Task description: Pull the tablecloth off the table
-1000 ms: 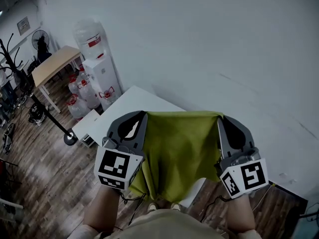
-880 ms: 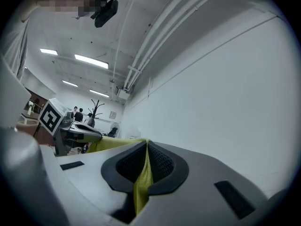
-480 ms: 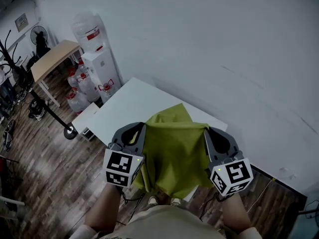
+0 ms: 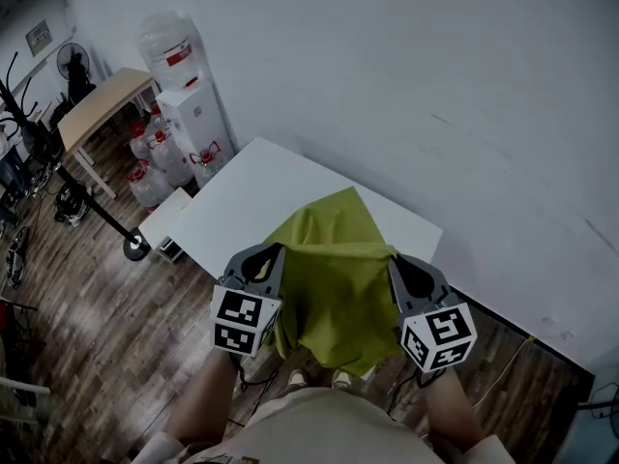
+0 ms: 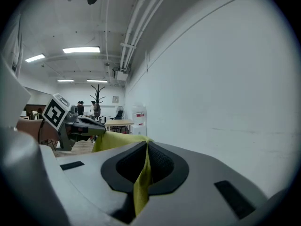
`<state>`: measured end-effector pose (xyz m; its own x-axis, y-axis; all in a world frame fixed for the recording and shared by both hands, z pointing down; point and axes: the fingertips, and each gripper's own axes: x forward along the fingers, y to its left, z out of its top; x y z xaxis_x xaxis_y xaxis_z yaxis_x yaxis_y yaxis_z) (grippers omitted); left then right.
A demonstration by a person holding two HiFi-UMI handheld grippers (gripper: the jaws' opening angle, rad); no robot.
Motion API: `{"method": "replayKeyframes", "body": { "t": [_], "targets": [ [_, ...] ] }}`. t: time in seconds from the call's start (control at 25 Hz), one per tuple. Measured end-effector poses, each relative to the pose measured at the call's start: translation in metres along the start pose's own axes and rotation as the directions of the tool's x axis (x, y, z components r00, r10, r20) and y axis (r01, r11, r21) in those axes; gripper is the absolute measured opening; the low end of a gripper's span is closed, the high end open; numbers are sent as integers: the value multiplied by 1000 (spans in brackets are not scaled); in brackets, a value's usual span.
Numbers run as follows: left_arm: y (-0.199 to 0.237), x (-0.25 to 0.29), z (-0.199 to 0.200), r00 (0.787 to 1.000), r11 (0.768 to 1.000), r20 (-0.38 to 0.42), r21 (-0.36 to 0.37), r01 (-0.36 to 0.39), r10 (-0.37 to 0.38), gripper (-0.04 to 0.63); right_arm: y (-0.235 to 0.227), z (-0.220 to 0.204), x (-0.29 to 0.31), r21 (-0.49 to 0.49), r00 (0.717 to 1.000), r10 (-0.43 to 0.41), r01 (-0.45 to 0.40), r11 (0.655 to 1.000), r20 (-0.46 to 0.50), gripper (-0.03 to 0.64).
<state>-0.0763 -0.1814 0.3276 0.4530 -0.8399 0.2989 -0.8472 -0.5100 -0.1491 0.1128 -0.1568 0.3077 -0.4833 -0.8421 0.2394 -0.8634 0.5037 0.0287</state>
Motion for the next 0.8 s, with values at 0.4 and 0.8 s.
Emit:
{"method": "replayKeyframes", "body": {
  "t": [0.4, 0.8],
  "targets": [
    [-4, 2, -26, 999, 1000, -43, -19, 17, -18, 20, 6, -24, 2, 45, 998, 34, -31, 999, -51, 31],
    [-8, 5, -26, 999, 999, -46, -22, 24, -25, 21, 2, -29, 0, 38, 998, 34, -32, 999, -60, 31]
  ]
}}
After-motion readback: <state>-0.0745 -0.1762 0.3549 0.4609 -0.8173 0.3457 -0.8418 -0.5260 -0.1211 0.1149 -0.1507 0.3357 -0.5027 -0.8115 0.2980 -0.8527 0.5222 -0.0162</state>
